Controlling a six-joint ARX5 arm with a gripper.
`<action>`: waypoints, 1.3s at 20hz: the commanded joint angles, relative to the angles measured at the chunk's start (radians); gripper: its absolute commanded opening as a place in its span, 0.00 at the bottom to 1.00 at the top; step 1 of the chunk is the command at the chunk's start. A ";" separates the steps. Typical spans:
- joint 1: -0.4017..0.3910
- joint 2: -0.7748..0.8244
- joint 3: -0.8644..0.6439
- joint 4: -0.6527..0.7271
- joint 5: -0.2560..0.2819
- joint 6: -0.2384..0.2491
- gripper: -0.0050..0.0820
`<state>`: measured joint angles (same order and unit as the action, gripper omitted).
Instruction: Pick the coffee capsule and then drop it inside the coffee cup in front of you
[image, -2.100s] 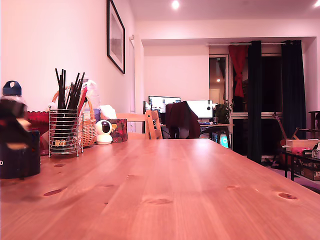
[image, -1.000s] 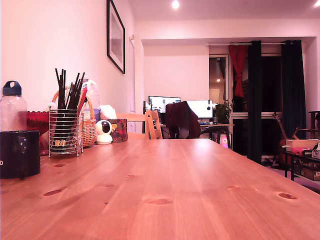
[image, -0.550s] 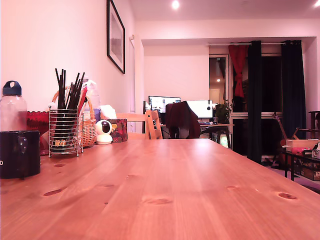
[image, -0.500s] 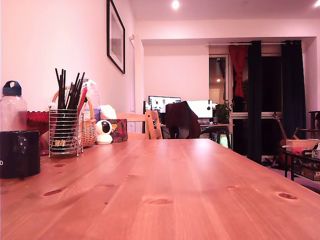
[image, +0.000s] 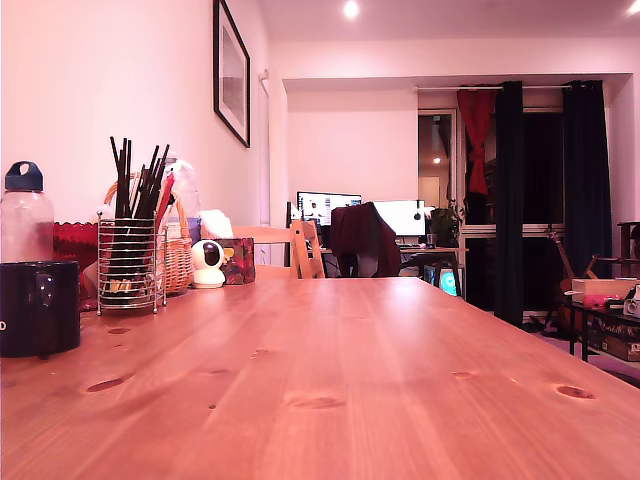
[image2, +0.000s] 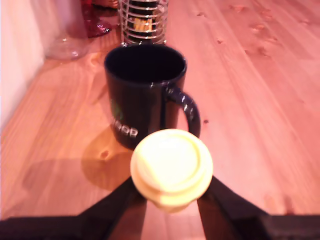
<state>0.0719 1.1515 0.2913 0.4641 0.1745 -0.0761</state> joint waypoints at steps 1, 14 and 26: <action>0.003 -0.008 0.054 -0.051 0.002 -0.002 0.23; 0.003 0.013 0.239 -0.264 0.004 0.021 0.23; 0.003 0.215 0.503 -0.468 0.005 0.032 0.23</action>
<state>0.0719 1.3476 0.7822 -0.0029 0.1783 -0.0505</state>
